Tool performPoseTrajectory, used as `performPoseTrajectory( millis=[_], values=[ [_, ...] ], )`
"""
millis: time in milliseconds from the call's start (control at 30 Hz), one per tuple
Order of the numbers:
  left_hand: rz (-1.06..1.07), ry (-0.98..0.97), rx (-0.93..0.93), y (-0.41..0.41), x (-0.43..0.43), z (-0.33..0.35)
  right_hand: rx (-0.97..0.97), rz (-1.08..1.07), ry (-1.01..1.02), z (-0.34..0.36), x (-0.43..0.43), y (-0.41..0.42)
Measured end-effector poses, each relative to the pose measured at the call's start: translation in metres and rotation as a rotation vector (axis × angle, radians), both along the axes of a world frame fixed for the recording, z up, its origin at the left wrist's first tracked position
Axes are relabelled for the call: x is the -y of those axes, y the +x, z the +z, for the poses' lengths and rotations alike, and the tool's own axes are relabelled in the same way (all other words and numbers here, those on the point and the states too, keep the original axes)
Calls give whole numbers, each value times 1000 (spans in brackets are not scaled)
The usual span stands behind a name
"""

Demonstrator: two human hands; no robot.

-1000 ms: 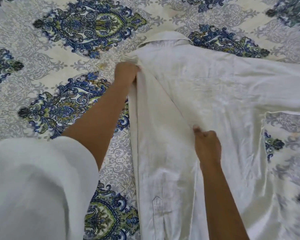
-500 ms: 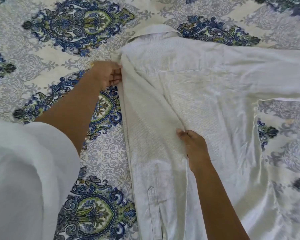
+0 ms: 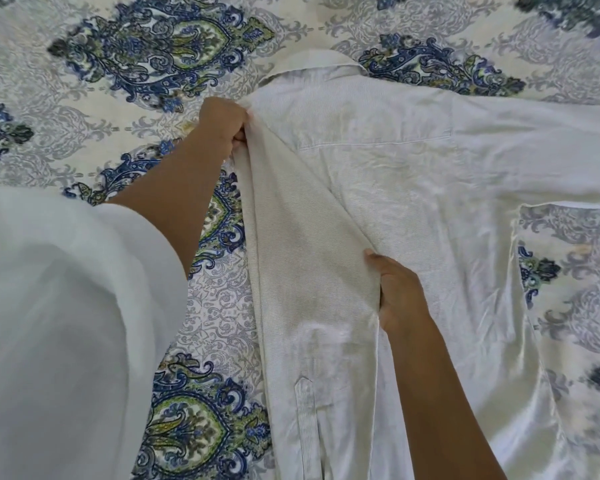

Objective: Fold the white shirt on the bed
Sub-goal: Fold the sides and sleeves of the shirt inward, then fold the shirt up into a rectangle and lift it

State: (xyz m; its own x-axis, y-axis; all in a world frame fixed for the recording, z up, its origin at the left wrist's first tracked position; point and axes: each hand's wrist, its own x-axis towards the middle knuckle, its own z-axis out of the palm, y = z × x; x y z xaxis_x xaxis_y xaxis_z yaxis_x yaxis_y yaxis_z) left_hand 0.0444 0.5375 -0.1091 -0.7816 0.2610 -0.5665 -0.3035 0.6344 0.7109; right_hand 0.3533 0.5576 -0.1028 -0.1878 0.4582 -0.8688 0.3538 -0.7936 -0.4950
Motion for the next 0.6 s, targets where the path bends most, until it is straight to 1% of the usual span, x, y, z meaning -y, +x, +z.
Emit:
performPoseTrajectory(
  millis=[67,100,133,167,200,233,267,300,367,400,433,467,500,533,600],
  values=[
    [1,26,-22,2,0,-5,43,12,37,-2,0,1],
    [8,53,-65,6,1,-5,82,34,99,-1,1,1],
    [35,90,-134,13,2,-4,133,70,216,-1,4,3],
    [50,132,-225,22,7,-5,209,128,413,-1,9,5],
    [32,138,-351,38,16,-7,310,204,672,1,15,9],
    [-33,91,-489,61,28,-8,395,266,935,2,23,12],
    [-146,46,-602,90,43,-11,410,326,1123,2,34,14],
    [-280,28,-660,121,59,-15,361,415,1227,0,45,13],
    [-592,-15,-718,185,98,-28,259,727,1328,-16,70,18],
    [-738,-87,-764,209,118,-36,276,906,1362,-26,78,23],
    [-841,-177,-798,228,138,-44,333,1046,1380,-36,83,34],
    [-901,-265,-819,243,155,-49,414,1133,1378,-45,86,45],
    [-922,-329,-828,255,170,-49,495,1155,1353,-51,88,59],
    [-931,-376,-837,264,182,-48,548,1125,1323,-53,90,72],
    [-1007,-402,-854,284,199,-41,580,1086,1268,-49,102,89]
  ],
)
